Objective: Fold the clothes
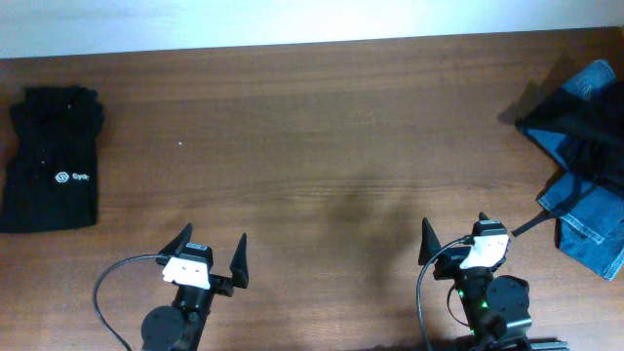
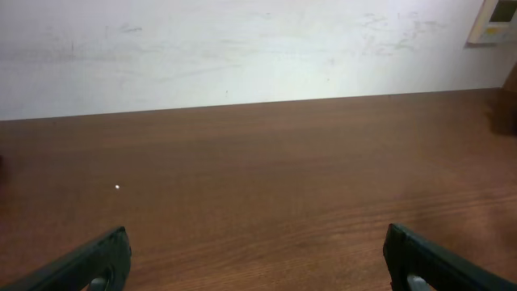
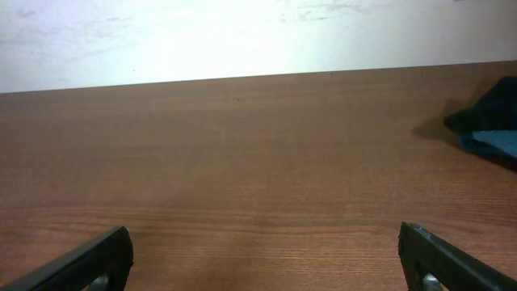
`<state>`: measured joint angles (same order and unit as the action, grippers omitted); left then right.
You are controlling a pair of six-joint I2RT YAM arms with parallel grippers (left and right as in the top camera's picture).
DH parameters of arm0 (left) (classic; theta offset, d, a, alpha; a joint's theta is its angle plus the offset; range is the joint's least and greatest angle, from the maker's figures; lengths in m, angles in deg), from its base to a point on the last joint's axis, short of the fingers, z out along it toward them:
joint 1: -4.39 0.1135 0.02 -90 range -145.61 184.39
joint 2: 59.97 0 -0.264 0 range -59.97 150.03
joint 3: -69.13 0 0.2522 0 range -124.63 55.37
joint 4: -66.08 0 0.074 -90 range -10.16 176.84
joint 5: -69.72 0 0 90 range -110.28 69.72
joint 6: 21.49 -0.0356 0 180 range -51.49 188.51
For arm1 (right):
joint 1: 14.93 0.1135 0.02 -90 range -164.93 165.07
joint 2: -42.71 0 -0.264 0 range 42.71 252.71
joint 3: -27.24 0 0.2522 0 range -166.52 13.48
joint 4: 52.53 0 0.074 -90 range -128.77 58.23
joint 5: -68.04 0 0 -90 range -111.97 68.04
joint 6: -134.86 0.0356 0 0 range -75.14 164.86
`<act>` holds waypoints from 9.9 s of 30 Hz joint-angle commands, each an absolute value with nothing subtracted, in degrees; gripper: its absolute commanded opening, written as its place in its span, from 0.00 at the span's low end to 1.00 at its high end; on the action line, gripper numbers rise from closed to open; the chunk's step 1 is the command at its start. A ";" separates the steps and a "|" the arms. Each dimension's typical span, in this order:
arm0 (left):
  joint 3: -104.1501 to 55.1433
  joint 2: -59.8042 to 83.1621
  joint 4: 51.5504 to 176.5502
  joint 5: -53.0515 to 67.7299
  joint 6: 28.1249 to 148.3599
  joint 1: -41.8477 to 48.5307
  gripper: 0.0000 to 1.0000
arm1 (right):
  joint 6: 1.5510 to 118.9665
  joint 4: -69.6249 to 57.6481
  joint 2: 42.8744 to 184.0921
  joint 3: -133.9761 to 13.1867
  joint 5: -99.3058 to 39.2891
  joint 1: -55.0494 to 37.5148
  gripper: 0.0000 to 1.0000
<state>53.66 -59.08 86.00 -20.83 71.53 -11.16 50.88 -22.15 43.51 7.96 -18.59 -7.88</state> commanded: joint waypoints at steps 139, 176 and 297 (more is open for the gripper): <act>54.27 -59.63 85.63 -20.03 72.30 -10.83 0.99 | 64.76 -33.32 147.18 -52.32 -38.30 -65.19 1.00; 54.27 -59.61 85.63 -20.03 72.30 -10.83 0.99 | 62.36 -15.33 135.81 -82.81 -64.75 -45.50 0.04; -10.56 25.46 94.00 -21.56 55.38 -9.46 0.99 | 38.77 21.85 148.29 -104.82 -34.00 -26.20 0.96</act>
<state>-9.68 21.39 94.63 -21.14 58.44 -10.61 40.39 22.81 144.44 -104.08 -33.82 -26.31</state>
